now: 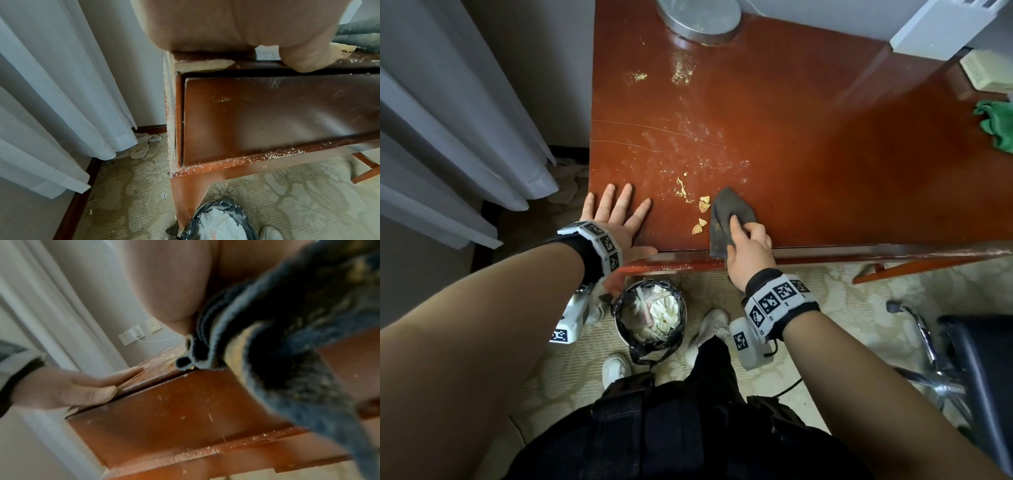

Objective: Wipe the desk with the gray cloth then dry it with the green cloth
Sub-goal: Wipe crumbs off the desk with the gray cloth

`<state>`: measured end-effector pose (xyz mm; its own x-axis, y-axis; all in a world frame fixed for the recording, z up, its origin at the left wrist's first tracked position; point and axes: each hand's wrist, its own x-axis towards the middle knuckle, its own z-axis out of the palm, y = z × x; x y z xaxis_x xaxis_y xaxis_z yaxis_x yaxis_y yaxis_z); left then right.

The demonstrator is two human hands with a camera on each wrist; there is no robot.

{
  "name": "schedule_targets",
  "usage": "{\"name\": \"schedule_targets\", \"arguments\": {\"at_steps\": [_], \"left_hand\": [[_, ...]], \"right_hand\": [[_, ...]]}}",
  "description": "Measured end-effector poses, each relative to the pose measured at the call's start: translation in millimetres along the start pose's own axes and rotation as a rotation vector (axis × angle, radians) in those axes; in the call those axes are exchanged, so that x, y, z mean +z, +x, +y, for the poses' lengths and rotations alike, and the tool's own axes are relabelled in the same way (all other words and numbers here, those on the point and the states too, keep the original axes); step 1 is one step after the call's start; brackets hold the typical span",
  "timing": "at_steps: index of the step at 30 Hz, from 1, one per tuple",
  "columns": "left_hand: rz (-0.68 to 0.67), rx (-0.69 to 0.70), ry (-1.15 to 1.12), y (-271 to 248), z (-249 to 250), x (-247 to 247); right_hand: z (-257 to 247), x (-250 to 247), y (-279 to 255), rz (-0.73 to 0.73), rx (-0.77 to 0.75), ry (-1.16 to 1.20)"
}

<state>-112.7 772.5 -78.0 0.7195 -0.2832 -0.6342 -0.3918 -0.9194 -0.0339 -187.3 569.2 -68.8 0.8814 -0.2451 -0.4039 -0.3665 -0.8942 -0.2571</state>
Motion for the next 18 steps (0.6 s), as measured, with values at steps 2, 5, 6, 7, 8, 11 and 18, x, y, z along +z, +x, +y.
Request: {"name": "schedule_targets", "arguments": {"at_steps": [2, 5, 6, 7, 8, 11, 18], "left_hand": [[0.015, 0.006, -0.004, 0, 0, 1], [0.043, 0.018, -0.018, 1, -2, 5], [0.052, 0.022, -0.022, 1, -2, 6], [0.057, 0.025, -0.026, 1, -3, 6], [0.058, 0.027, -0.029, 1, -4, 6], [0.048, 0.027, -0.034, 2, -4, 5], [0.031, 0.021, -0.019, 5, -4, 5]], "right_hand": [[-2, 2, -8, -0.045, -0.039, -0.036], [-1, -1, -16, -0.067, -0.075, 0.048], [0, -5, -16, -0.042, -0.063, 0.092], [1, -12, -14, 0.0, -0.041, 0.127], [1, -19, -8, 0.051, -0.015, 0.147], [-2, -36, 21, 0.148, 0.038, 0.138], [-14, -14, 48, 0.005, -0.082, 0.027]]}}
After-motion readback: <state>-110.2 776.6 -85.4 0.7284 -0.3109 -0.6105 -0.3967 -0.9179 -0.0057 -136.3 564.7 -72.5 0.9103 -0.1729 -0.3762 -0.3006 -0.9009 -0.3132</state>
